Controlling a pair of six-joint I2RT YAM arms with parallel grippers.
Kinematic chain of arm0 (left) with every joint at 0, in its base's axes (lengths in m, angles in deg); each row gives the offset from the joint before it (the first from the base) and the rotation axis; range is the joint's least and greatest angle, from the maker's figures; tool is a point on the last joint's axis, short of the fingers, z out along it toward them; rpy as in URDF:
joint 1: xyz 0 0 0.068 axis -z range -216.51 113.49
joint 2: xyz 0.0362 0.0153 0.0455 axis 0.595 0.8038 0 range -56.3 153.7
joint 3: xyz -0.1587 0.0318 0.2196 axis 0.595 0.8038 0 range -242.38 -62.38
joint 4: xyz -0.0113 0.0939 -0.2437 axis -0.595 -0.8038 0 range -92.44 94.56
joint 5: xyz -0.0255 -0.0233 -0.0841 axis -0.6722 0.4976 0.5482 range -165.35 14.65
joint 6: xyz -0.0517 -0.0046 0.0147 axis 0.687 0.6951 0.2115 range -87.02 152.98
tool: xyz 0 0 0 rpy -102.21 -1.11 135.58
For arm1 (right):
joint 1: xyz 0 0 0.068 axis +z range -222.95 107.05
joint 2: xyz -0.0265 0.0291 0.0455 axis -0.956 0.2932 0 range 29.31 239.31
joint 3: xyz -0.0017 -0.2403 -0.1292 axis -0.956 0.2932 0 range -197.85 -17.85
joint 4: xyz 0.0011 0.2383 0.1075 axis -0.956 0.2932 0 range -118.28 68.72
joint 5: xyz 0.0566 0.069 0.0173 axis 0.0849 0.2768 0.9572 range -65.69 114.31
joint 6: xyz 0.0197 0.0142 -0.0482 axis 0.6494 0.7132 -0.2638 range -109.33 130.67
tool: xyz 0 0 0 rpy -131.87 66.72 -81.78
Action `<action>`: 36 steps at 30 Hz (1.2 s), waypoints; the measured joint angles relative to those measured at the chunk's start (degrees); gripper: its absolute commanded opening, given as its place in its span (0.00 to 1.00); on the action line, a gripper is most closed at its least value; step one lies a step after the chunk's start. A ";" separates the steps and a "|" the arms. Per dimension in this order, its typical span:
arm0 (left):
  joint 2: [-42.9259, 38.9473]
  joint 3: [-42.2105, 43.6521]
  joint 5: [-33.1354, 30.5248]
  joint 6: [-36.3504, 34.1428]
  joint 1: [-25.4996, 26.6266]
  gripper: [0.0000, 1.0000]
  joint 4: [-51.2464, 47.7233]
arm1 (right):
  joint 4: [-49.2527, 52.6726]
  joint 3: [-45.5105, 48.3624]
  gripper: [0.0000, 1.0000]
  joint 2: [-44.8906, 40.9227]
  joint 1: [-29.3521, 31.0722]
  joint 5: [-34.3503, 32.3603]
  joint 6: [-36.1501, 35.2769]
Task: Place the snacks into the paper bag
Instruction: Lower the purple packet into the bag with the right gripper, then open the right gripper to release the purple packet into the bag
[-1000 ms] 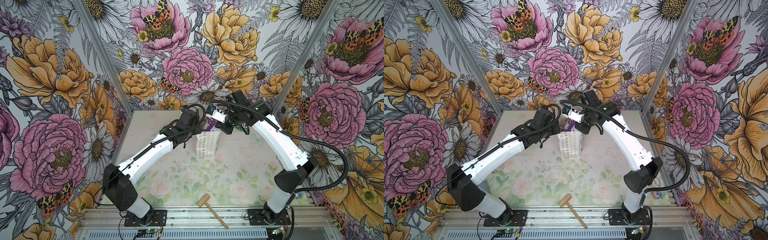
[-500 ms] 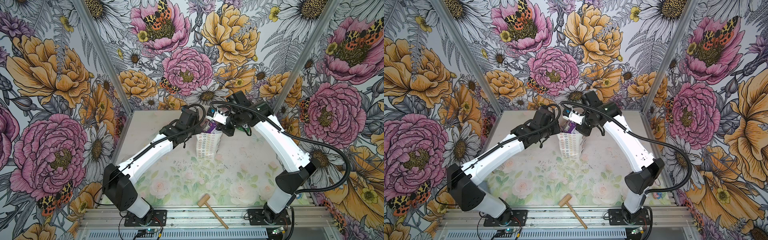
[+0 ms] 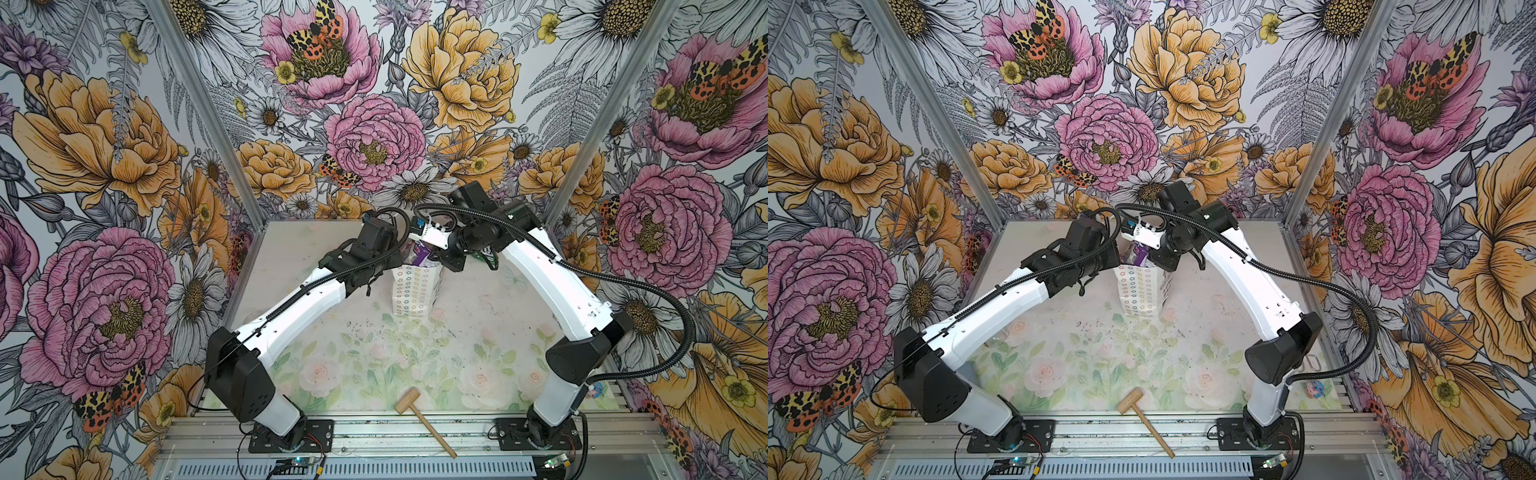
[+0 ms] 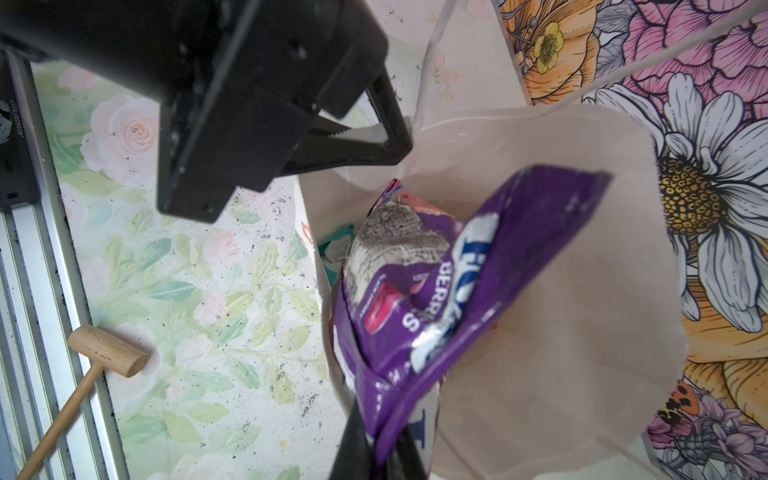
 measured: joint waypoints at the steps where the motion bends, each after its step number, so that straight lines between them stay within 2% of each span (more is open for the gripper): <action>1: 0.00 0.00 0.00 0.00 0.00 0.00 0.00 | 0.00 -0.22 0.00 0.20 0.00 -0.24 -0.31; 7: 0.00 0.00 0.00 0.00 0.00 0.00 0.04 | 0.81 -2.03 0.00 1.70 0.22 -2.64 -3.67; 19: 0.00 0.00 0.00 0.00 -0.04 0.00 0.04 | 2.97 -8.50 0.00 4.85 0.26 -3.43 -8.59; 36: -0.02 0.00 0.00 0.00 -0.42 0.00 -0.02 | 5.20 -10.62 0.00 10.08 0.26 -1.18 -10.03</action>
